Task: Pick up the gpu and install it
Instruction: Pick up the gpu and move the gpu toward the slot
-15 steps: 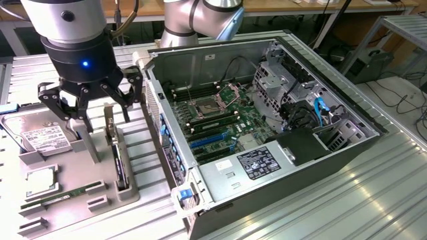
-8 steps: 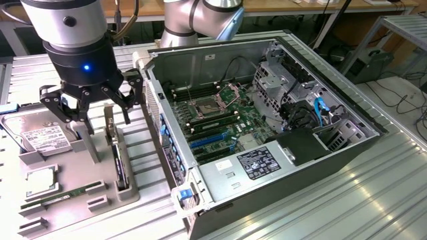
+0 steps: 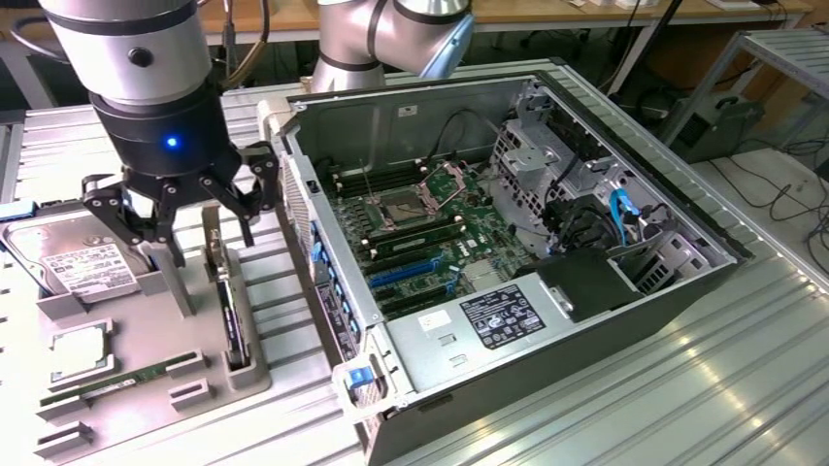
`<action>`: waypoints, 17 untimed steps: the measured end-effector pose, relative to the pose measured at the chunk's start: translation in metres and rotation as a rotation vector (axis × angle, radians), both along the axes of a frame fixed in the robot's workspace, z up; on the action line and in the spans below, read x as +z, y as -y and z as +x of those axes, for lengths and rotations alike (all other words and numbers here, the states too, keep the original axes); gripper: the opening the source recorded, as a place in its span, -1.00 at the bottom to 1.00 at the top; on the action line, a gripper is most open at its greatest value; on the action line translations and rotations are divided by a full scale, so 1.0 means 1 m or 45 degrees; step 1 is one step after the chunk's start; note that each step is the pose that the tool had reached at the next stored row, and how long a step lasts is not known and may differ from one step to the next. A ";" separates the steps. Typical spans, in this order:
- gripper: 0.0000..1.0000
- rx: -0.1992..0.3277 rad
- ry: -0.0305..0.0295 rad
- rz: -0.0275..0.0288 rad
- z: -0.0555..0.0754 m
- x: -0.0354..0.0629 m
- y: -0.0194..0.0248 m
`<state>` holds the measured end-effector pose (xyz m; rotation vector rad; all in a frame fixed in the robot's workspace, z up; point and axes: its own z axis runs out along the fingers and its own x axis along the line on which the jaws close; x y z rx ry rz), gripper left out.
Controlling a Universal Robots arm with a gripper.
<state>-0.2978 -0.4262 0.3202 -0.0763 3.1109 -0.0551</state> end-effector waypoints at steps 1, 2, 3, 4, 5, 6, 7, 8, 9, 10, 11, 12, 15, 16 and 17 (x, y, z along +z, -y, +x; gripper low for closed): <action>0.33 0.000 0.0007 0.0000 0.000 -0.0011 0.0000; 0.33 0.000 0.0007 0.0000 0.000 -0.0020 0.0000; 0.33 0.000 0.0009 -0.0005 0.000 -0.0029 0.0000; 0.33 0.000 0.0006 -0.0016 0.000 -0.0036 0.0000; 0.33 0.000 0.0005 -0.0017 0.000 -0.0041 0.0000; 0.33 0.000 0.0003 -0.0019 0.000 -0.0055 0.0001; 0.33 -0.001 0.0001 -0.0021 0.000 -0.0066 0.0004; 0.33 -0.001 0.0000 -0.0021 0.000 -0.0081 0.0010; 0.33 -0.001 -0.0012 -0.0020 0.000 -0.0119 0.0018; 0.33 -0.001 -0.0022 -0.0020 0.000 -0.0137 0.0017; 0.33 -0.001 -0.0029 -0.0021 0.000 -0.0155 0.0018; 0.33 -0.002 -0.0030 -0.0020 0.000 -0.0174 0.0024; 0.33 -0.005 -0.0040 -0.0021 0.000 -0.0225 0.0079; 0.33 -0.006 -0.0043 -0.0020 0.000 -0.0241 0.0094; 0.33 -0.007 -0.0041 -0.0017 0.000 -0.0260 0.0100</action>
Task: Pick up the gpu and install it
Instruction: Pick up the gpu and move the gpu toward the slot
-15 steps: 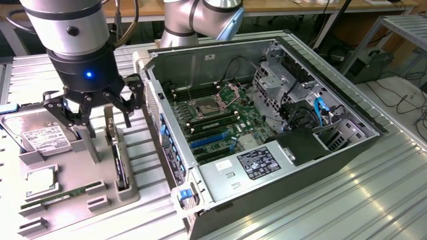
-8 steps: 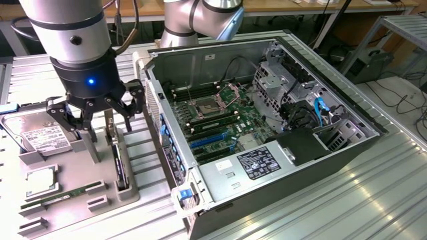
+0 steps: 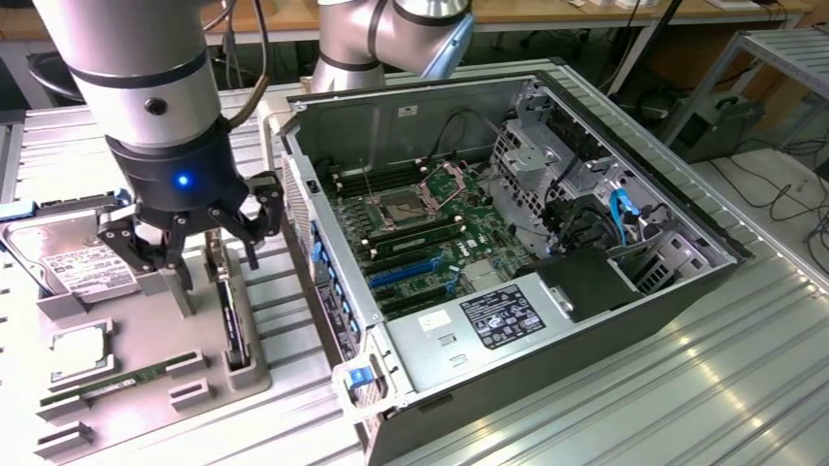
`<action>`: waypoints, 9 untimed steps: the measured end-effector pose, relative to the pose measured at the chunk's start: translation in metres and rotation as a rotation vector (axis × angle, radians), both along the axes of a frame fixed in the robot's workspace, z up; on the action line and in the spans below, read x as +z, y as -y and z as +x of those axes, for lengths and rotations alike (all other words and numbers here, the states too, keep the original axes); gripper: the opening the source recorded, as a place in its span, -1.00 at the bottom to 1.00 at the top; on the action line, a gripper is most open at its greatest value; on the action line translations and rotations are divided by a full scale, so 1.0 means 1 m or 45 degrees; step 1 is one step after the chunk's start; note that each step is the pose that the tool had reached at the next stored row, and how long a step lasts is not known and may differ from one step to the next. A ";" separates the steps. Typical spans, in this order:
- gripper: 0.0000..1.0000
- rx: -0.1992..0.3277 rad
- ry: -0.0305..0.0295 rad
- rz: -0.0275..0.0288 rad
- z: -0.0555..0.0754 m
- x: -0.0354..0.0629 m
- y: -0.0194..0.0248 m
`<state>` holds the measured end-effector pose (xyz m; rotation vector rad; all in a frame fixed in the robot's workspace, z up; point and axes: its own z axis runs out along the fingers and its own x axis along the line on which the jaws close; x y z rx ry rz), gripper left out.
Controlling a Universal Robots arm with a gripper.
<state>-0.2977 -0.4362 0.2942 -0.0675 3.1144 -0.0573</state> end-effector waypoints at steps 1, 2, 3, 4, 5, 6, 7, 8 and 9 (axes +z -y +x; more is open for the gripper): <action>0.33 -0.002 -0.0003 -0.0002 0.000 -0.0016 0.0002; 0.33 -0.004 -0.0005 -0.0003 0.000 -0.0034 0.0004; 0.33 -0.005 -0.0004 -0.0002 0.000 -0.0052 0.0005; 0.33 -0.007 -0.0006 -0.0004 0.000 -0.0070 0.0006; 0.33 -0.008 -0.0005 -0.0004 0.000 -0.0088 0.0006; 0.33 -0.009 -0.0006 -0.0003 0.000 -0.0107 0.0006; 0.33 -0.010 -0.0004 -0.0002 0.000 -0.0125 0.0006; 0.33 -0.011 -0.0004 -0.0002 0.000 -0.0144 0.0006; 0.33 -0.012 -0.0005 -0.0003 0.000 -0.0162 0.0006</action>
